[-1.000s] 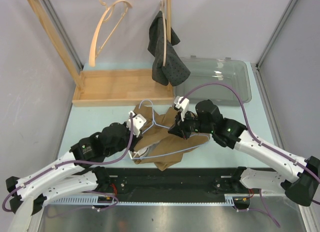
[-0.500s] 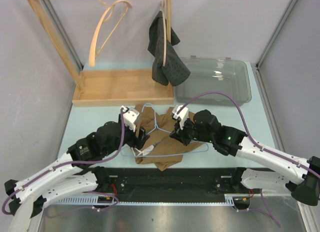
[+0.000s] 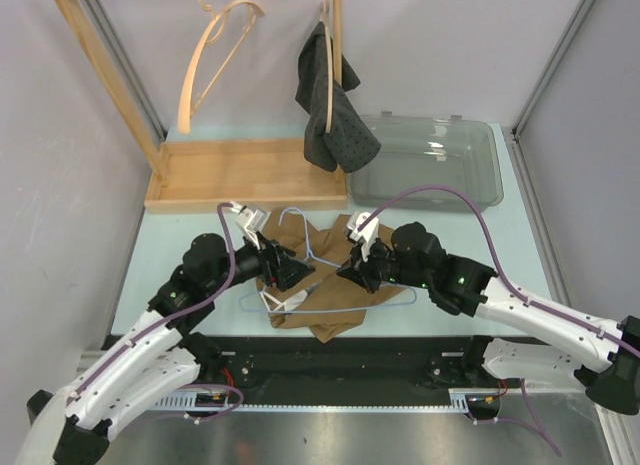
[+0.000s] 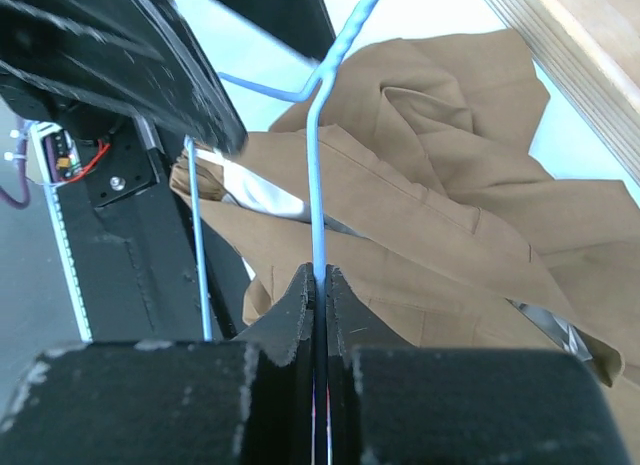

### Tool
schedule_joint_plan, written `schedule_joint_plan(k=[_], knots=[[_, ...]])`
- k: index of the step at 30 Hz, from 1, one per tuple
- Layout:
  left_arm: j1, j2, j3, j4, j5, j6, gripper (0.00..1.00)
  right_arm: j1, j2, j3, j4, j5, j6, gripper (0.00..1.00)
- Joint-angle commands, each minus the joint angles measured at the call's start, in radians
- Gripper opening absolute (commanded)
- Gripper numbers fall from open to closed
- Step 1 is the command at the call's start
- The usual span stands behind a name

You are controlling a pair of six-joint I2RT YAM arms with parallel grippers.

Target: Place the skirt on the hanger

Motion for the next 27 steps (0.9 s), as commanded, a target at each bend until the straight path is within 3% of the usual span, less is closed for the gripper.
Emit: schedule_joint_plan(k=[1, 11, 16, 23, 25, 27], knots=[[0.04, 0.006, -0.051, 0.246, 0.201, -0.151, 0.88, 0.008, -0.032, 0.004, 0.068, -0.038, 0.007, 0.0], [0.044, 0.081, -0.062, 0.396, 0.274, -0.195, 0.84, 0.036, -0.014, 0.006, 0.088, -0.064, 0.007, 0.0], [0.044, 0.11, -0.079, 0.402, 0.304, -0.192, 0.57, 0.039, -0.012, 0.006, 0.105, -0.067, 0.007, 0.0], [0.044, 0.087, -0.053, 0.268, 0.249, -0.093, 0.21, 0.024, -0.009, 0.006, 0.102, -0.058, 0.027, 0.0], [0.045, 0.087, -0.042, 0.251, 0.233, -0.074, 0.05, 0.019, -0.006, 0.006, 0.104, -0.049, 0.032, 0.0], [0.045, 0.083, -0.03, 0.229, 0.218, -0.05, 0.0, 0.013, -0.001, 0.006, 0.11, -0.004, 0.055, 0.0]])
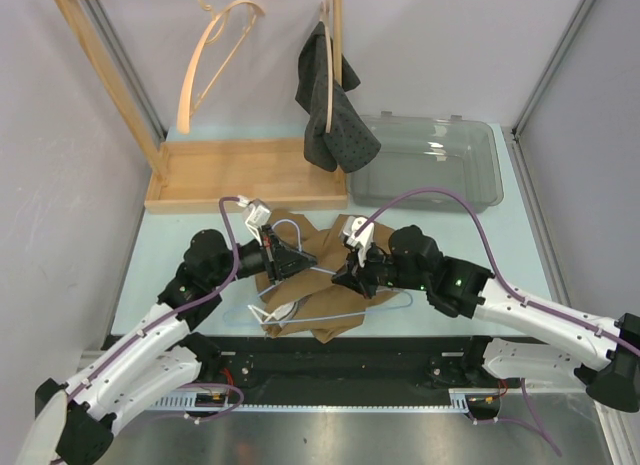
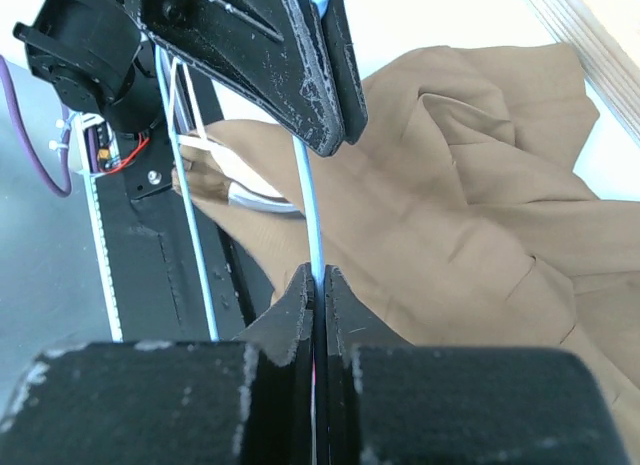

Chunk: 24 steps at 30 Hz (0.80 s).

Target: Place the skirt on the hanger

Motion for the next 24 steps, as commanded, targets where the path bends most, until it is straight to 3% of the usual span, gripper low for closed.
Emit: schedule_joint_plan(k=[1, 3, 5, 8, 12, 16, 24], knots=[[0.0, -0.008, 0.043, -0.088, -0.068, 0.101, 0.0, -0.012, 0.002, 0.016, 0.08, 0.078, 0.054, 0.0], [-0.001, -0.017, 0.058, -0.119, -0.1, 0.129, 0.0, -0.02, 0.001, 0.016, 0.081, 0.151, 0.075, 0.33], [0.0, -0.026, 0.072, -0.173, -0.172, 0.161, 0.0, -0.027, -0.01, 0.016, 0.085, 0.196, 0.092, 0.57], [0.0, -0.055, 0.101, -0.227, -0.289, 0.183, 0.0, -0.046, -0.052, 0.017, 0.074, 0.3, 0.134, 0.73], [0.0, -0.089, 0.11, -0.246, -0.419, 0.183, 0.0, -0.072, -0.116, 0.019, 0.017, 0.458, 0.186, 0.75], [0.0, -0.115, 0.112, -0.209, -0.487, 0.16, 0.0, -0.095, -0.142, 0.027, -0.073, 0.491, 0.233, 0.73], [0.0, -0.082, 0.13, -0.145, -0.59, 0.169, 0.0, -0.101, -0.088, 0.027, -0.242, 0.357, 0.361, 0.65]])
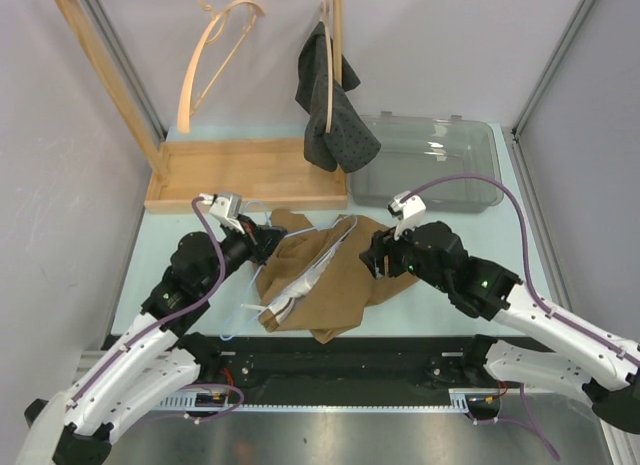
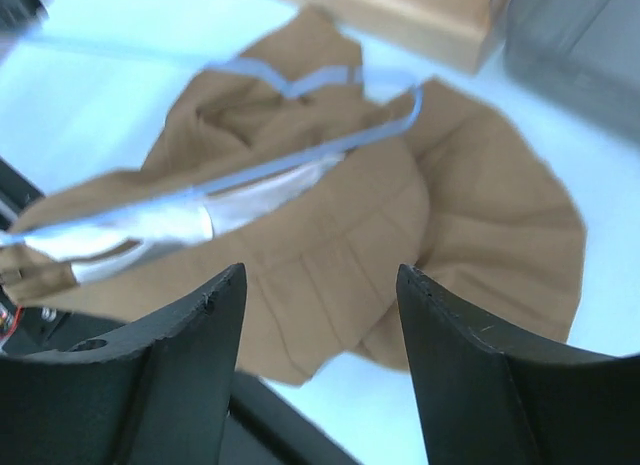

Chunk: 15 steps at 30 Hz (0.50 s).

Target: Place the skirt on the hanger

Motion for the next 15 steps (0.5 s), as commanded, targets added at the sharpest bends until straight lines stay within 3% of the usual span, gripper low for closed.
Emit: schedule_joint_plan(k=[1, 7, 9, 15], knots=[[0.001, 0.033, 0.056, 0.083, -0.072, 0.017, 0.0, 0.008, 0.055, 0.027, -0.093, -0.072, 0.098, 0.63], [0.001, 0.084, 0.051, 0.158, -0.069, 0.008, 0.0, 0.063, 0.238, 0.04, -0.035, -0.069, 0.176, 0.6], [0.001, 0.089, 0.054, 0.168, -0.075, 0.008, 0.0, 0.077, 0.294, 0.066, -0.016, -0.044, 0.23, 0.63], [-0.001, 0.075, 0.056, 0.191, -0.135, 0.004, 0.0, 0.08, 0.444, 0.14, -0.004, 0.169, 0.389, 0.68]])
